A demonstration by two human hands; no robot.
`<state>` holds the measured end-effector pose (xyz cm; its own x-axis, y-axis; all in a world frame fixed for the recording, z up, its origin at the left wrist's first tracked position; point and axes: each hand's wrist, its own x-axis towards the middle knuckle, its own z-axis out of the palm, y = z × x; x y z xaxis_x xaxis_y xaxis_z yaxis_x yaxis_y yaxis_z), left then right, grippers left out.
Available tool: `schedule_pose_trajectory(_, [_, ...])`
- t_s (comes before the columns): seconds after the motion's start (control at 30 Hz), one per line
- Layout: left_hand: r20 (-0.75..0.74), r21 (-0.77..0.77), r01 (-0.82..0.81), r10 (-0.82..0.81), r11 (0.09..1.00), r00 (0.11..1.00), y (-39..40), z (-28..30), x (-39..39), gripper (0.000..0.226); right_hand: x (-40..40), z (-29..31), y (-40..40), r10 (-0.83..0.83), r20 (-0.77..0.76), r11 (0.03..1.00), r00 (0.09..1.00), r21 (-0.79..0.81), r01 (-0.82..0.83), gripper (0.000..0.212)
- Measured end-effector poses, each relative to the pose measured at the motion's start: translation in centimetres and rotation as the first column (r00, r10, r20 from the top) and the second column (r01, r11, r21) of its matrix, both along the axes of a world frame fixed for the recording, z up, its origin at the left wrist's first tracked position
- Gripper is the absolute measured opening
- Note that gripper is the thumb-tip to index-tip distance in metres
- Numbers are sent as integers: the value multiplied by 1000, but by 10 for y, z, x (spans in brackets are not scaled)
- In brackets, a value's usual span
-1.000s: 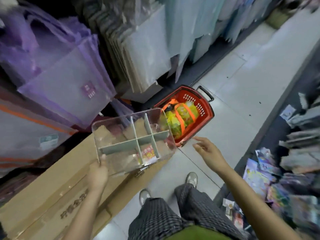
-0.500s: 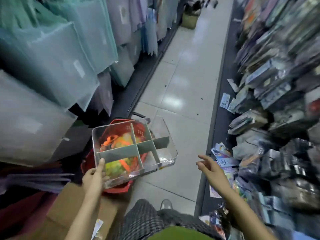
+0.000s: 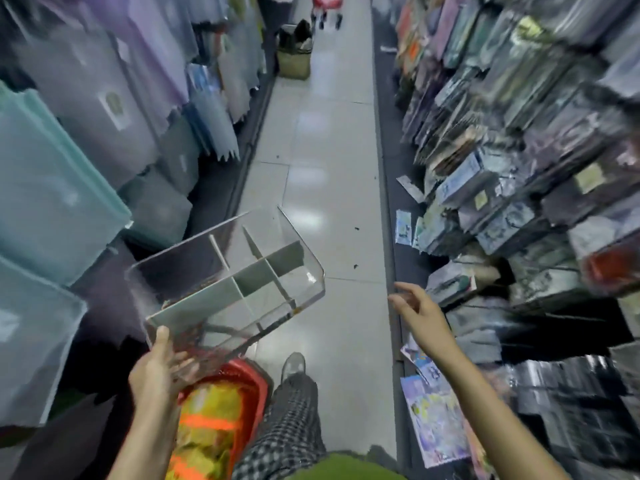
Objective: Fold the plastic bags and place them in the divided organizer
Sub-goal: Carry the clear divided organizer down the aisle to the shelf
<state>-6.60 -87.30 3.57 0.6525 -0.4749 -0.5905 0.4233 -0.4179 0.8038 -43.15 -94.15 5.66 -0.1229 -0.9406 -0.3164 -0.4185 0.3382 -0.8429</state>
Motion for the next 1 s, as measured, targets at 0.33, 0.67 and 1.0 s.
schedule_pose_trajectory(0.33, [-16,39,108,-108,993,994,-247,3,-3,46,-16,9,-156,-159,34,985,987,66,156,26])
schedule_pose_trajectory(0.67, [20,44,173,-174,984,985,-516,-14,-84,37,-100,-25,-391,-206,14,966,978,165,201,25])
schedule_pose_trajectory(1.0, [164,-8,258,-253,966,953,-773,22,-146,37,-141,14,-726,-15,-2,997,1000,74,15,22])
